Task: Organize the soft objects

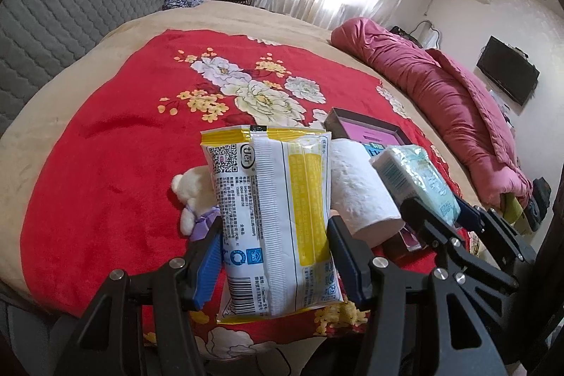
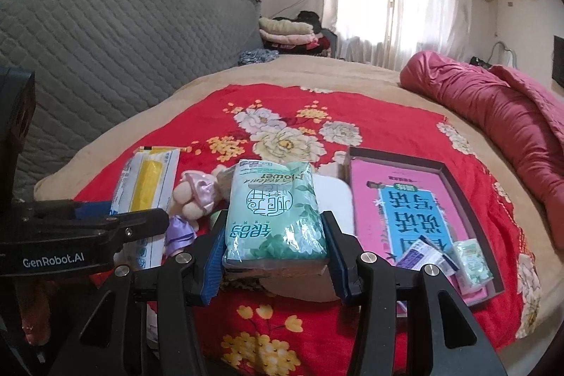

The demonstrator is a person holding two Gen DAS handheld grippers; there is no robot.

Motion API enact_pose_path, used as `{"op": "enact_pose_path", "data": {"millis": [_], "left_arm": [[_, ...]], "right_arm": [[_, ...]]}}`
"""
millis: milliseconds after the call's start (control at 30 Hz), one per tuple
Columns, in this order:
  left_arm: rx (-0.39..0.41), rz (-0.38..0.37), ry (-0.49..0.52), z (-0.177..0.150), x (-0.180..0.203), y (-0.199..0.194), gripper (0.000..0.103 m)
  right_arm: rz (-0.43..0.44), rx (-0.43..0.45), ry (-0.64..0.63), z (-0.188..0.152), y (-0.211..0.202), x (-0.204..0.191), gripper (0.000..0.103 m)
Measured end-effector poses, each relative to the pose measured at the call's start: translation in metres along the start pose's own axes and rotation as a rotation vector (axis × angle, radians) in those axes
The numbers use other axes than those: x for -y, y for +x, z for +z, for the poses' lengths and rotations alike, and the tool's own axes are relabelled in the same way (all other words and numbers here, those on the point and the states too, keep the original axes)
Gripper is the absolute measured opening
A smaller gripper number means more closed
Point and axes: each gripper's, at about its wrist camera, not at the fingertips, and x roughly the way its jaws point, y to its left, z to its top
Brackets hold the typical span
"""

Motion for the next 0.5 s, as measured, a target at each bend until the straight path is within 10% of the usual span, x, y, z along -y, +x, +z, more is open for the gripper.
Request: {"op": "enact_pose_path", "data": {"millis": [500], "left_arm": [[-0.009,-0.03,0.071,-0.003,0.042,-0.004,0.057]], "right_arm": [[-0.093,0.056,0.093,-0.003,-0.024,0.038,0.051]]}}
